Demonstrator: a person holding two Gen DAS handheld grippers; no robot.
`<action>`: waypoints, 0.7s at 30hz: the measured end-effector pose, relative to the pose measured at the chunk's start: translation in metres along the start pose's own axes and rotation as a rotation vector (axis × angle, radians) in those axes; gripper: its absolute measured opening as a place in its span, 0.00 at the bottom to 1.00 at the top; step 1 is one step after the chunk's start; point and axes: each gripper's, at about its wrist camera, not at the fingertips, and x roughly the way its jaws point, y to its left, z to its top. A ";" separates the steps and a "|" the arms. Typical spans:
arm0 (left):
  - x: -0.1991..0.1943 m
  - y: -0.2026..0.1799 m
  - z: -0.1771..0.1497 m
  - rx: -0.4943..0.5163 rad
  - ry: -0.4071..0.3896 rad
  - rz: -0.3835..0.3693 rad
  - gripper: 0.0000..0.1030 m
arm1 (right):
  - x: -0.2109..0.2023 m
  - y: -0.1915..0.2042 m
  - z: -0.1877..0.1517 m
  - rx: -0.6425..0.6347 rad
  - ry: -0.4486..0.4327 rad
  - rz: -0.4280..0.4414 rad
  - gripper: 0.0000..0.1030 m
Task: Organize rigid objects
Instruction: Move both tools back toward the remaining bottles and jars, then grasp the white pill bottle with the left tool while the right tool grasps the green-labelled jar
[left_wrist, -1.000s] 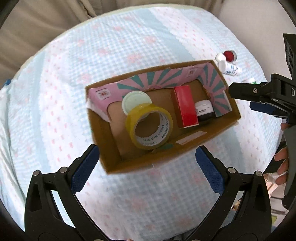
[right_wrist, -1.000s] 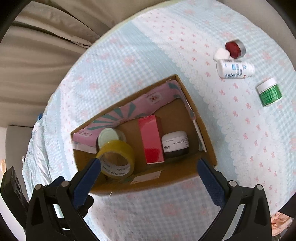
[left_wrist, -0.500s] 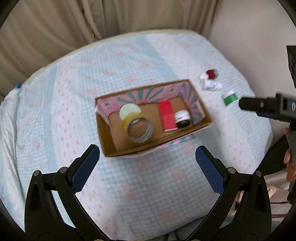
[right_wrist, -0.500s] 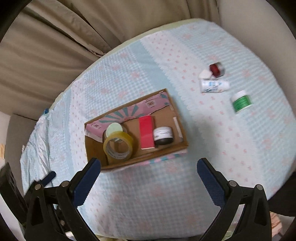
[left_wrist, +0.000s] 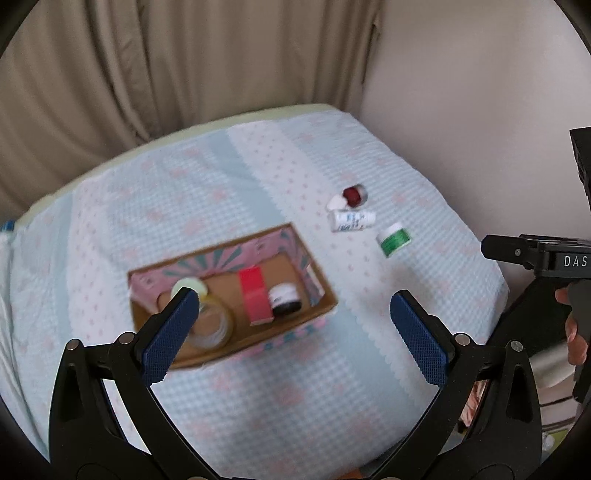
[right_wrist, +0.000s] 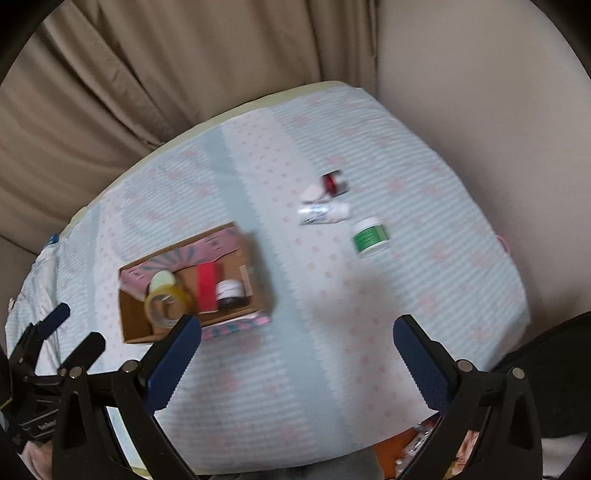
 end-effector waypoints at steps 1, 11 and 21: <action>0.004 -0.008 0.006 0.008 -0.011 0.008 1.00 | 0.002 -0.011 0.005 0.002 -0.004 0.006 1.00; 0.090 -0.092 0.072 0.069 0.044 0.074 1.00 | 0.049 -0.082 0.052 -0.157 0.006 0.028 1.00; 0.220 -0.148 0.122 0.347 0.216 0.035 1.00 | 0.126 -0.120 0.085 -0.201 0.053 0.070 1.00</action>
